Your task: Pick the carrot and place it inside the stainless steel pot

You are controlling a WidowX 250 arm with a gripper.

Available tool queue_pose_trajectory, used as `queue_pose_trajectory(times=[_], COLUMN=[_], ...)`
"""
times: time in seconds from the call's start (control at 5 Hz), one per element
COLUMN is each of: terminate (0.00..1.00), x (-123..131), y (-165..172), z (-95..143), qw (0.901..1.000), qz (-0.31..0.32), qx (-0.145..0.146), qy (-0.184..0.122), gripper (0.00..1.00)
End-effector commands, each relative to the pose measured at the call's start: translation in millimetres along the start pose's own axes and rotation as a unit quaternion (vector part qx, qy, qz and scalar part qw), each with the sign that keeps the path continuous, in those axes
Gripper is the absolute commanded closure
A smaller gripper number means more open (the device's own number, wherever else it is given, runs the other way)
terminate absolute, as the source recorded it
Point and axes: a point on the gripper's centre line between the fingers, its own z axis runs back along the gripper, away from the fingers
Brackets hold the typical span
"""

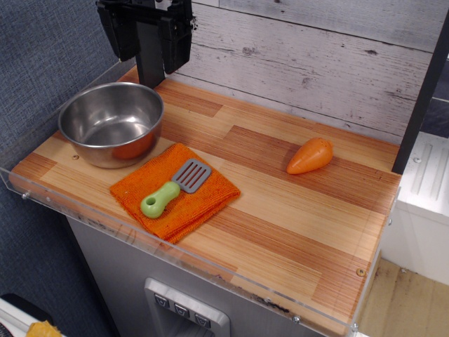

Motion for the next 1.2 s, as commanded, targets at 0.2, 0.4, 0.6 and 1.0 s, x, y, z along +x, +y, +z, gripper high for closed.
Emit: queue_pose_trajectory(times=[0.2,0.4,0.6,1.0], terminate=[0.00,0.00,0.00,0.00], x=[13.9,28.3,41.4,69.1], y=[-24.1,-48.2,-65.1,-95.3], z=[-11.2,-25.8,-35.1,-64.5], qw=[0.9995,0.9986,0.9977,0.9931], qz=[-0.026,-0.045,-0.062,-0.099], qx=[-0.017,-0.022,-0.008,0.035], qy=[-0.011,-0.017,-0.026,-0.053], gripper=[0.00,0.00,0.00,0.00])
